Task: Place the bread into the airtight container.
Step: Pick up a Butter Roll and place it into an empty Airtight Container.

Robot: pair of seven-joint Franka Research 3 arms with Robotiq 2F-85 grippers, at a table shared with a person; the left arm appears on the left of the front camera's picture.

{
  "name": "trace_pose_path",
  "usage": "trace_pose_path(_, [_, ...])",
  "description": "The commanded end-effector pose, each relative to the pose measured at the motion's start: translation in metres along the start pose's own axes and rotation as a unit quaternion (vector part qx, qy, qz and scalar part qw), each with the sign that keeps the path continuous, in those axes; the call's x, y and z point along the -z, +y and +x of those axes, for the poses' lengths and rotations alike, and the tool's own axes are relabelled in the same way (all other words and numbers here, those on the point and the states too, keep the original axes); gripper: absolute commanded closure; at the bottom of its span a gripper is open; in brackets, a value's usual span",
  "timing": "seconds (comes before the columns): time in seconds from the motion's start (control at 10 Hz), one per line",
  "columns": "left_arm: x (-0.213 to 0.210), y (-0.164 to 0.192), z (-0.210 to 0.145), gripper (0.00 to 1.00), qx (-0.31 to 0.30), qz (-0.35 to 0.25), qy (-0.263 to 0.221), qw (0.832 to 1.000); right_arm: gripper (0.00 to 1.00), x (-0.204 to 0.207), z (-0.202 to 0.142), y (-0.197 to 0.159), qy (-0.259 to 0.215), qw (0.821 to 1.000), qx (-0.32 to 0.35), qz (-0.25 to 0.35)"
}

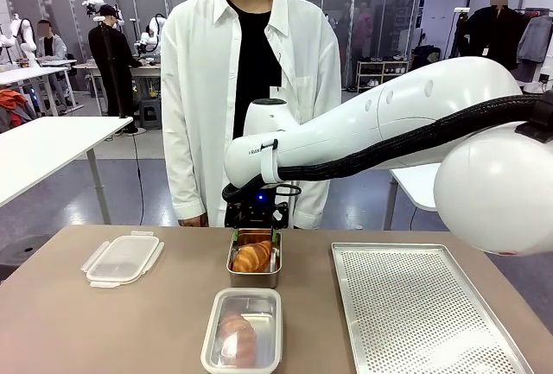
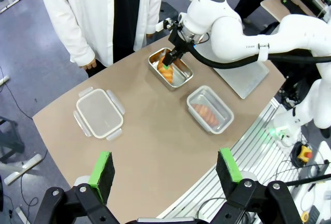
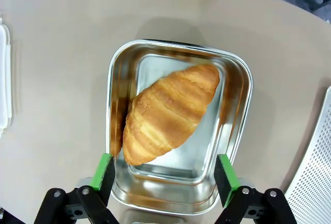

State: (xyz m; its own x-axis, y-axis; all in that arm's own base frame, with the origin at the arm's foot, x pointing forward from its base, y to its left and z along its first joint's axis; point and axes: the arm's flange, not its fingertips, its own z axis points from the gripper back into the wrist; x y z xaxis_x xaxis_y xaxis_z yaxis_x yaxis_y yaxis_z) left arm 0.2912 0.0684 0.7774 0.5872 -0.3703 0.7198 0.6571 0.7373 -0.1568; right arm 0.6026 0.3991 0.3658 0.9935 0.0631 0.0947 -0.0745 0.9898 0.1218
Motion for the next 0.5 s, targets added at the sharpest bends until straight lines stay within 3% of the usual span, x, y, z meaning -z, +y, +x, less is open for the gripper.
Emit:
trace_pose_path(0.0, [0.000, -0.001, 0.000, 0.00, 0.004, -0.003, -0.001, 1.000, 0.04, 0.000, 0.000, 0.000, 0.000, 1.000, 0.000, 0.000])
trace_pose_path(0.3, [0.000, -0.001, 0.000, 0.00, 0.004, -0.003, -0.001, 1.000, 0.04, -0.094, -0.009, 0.008, 0.024, 0.999, -0.035, 0.029])
trace_pose_path(0.4, [0.000, -0.001, 0.000, 0.00, 0.004, -0.003, -0.001, 1.000, 0.04, -0.121, -0.019, 0.007, 0.011, 0.999, -0.042, 0.028])
